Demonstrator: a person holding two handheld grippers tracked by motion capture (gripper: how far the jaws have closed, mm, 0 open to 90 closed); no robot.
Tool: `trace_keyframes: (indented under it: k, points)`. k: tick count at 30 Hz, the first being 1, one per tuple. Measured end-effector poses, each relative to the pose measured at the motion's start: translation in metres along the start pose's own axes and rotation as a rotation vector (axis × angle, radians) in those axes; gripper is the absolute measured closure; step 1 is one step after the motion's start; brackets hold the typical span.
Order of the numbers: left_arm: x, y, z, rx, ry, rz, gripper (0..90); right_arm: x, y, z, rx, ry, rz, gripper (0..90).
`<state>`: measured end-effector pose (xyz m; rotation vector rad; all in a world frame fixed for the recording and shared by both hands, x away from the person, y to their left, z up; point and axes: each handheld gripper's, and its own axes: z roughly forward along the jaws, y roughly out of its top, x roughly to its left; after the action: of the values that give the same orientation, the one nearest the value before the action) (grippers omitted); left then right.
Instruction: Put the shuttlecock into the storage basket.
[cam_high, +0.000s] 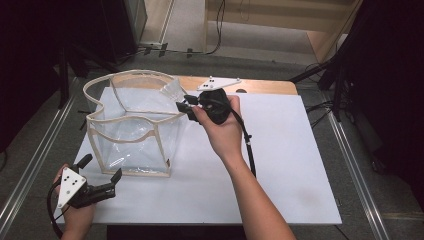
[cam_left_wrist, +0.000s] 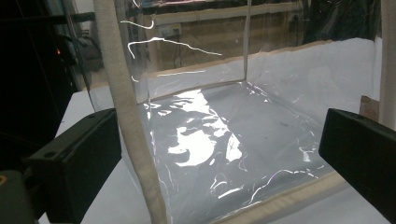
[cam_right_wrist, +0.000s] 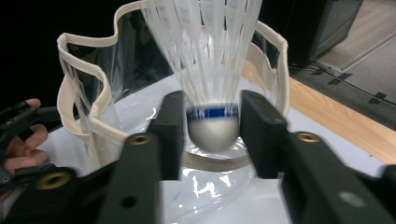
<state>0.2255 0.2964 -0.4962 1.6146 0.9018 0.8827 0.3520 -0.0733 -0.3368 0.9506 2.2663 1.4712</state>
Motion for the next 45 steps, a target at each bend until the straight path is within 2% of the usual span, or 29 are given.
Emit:
trace_keyframes:
  k: [3,8,13,15,16,17,19,20,26,30,45]
  points:
    - [0.0,0.0,0.0,0.0,0.0,-0.001,0.0,0.001,-0.001,0.001,0.003,-0.008,-0.015,45.2]
    - [0.0,0.0,0.0,-0.001,0.0,-0.002,0.0,0.003,-0.001,-0.004,-0.01,0.016,-0.035,33.9]
    - [0.0,0.0,0.0,-0.001,-0.001,-0.002,0.0,0.005,-0.004,-0.01,-0.005,-0.005,-0.076,20.9]
    - [0.0,0.0,0.0,-0.001,-0.001,-0.002,0.0,0.005,-0.006,-0.012,0.005,0.009,-0.076,16.2]
    - [0.0,0.0,0.0,-0.001,-0.001,-0.002,0.0,0.006,-0.007,-0.014,0.006,0.014,-0.079,11.0]
    - [0.0,0.0,0.0,0.0,0.0,-0.001,0.0,0.006,-0.008,-0.015,0.007,0.005,-0.08,8.2]
    - [0.0,0.0,0.0,0.0,0.0,-0.001,0.0,0.006,-0.01,-0.018,0.007,0.004,-0.085,6.2]
    - [0.0,0.0,0.0,0.001,0.0,0.0,0.0,0.006,-0.012,-0.019,0.003,0.001,-0.081,0.0]
    - [0.0,0.0,0.0,0.002,0.0,0.002,0.0,0.004,-0.02,-0.025,0.004,-0.005,-0.077,0.0]
    - [0.0,0.0,0.0,0.002,0.0,0.001,0.0,0.003,-0.026,-0.028,0.001,-0.017,-0.093,0.0]
    - [0.0,0.0,0.0,0.001,-0.001,0.0,0.0,-0.003,-0.055,-0.039,-0.004,-0.037,-0.08,0.0]
